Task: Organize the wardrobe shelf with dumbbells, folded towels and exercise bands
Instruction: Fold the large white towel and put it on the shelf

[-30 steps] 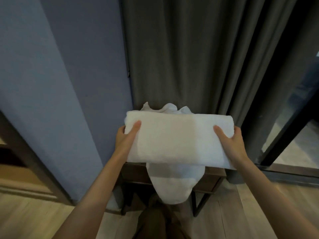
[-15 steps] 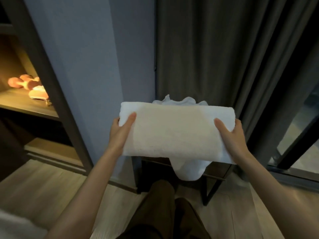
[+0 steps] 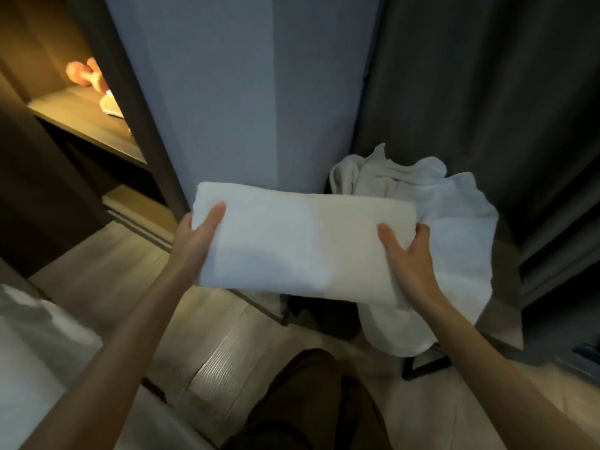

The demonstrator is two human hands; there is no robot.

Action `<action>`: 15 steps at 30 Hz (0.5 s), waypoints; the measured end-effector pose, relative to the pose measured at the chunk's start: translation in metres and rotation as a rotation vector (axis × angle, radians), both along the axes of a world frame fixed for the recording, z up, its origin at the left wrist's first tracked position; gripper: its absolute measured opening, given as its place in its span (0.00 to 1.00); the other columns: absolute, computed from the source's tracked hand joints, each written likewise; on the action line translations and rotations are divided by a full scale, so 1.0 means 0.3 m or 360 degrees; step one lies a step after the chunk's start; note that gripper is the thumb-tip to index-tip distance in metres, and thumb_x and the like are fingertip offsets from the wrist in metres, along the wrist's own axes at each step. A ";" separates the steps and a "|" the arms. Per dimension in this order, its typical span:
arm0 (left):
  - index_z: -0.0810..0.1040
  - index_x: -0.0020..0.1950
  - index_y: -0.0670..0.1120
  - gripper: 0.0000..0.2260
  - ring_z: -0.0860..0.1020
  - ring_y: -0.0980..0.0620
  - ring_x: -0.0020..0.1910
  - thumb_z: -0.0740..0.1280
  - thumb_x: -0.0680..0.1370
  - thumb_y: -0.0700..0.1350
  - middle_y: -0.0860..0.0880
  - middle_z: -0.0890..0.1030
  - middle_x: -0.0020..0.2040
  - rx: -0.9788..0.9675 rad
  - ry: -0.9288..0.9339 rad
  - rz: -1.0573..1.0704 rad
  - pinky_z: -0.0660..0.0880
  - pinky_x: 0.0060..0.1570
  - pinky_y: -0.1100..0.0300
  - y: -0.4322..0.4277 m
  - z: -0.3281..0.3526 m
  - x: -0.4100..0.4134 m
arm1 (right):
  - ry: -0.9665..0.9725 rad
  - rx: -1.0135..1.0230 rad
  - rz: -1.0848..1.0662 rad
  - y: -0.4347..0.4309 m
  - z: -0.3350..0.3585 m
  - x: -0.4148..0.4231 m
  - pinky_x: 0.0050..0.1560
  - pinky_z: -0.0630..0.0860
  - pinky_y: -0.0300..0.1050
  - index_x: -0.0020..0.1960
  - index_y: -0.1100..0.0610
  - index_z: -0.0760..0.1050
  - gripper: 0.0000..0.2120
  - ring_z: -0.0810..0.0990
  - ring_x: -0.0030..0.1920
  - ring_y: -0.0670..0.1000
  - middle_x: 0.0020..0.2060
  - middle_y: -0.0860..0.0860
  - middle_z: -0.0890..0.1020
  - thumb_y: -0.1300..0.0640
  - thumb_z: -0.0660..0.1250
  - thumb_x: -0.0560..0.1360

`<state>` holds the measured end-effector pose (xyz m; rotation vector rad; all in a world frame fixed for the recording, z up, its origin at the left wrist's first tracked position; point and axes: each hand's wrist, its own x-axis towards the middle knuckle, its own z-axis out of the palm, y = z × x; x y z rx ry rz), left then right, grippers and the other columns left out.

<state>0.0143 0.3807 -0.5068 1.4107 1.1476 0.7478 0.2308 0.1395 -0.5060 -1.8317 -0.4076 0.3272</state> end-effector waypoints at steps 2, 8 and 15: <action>0.69 0.66 0.53 0.29 0.76 0.54 0.51 0.65 0.71 0.68 0.52 0.76 0.59 0.0007 0.0101 0.0003 0.73 0.47 0.57 0.038 0.040 -0.011 | 0.0110 -0.0046 0.0068 0.049 0.029 0.012 0.40 0.70 0.35 0.63 0.48 0.59 0.24 0.75 0.47 0.40 0.49 0.40 0.73 0.41 0.65 0.75; 0.63 0.71 0.53 0.34 0.74 0.47 0.61 0.64 0.71 0.69 0.50 0.73 0.66 -0.0169 0.0195 0.0000 0.72 0.62 0.42 0.066 0.239 -0.092 | 0.0225 -0.0222 0.0262 0.148 0.217 0.005 0.37 0.69 0.35 0.62 0.50 0.59 0.24 0.75 0.45 0.40 0.49 0.41 0.73 0.40 0.65 0.75; 0.67 0.67 0.55 0.31 0.76 0.47 0.58 0.65 0.70 0.70 0.49 0.76 0.61 -0.0256 0.0193 0.0259 0.72 0.61 0.44 -0.016 0.531 -0.288 | 0.0245 -0.0327 0.0579 0.244 0.488 -0.070 0.51 0.71 0.42 0.67 0.48 0.59 0.26 0.75 0.51 0.46 0.55 0.44 0.74 0.40 0.64 0.75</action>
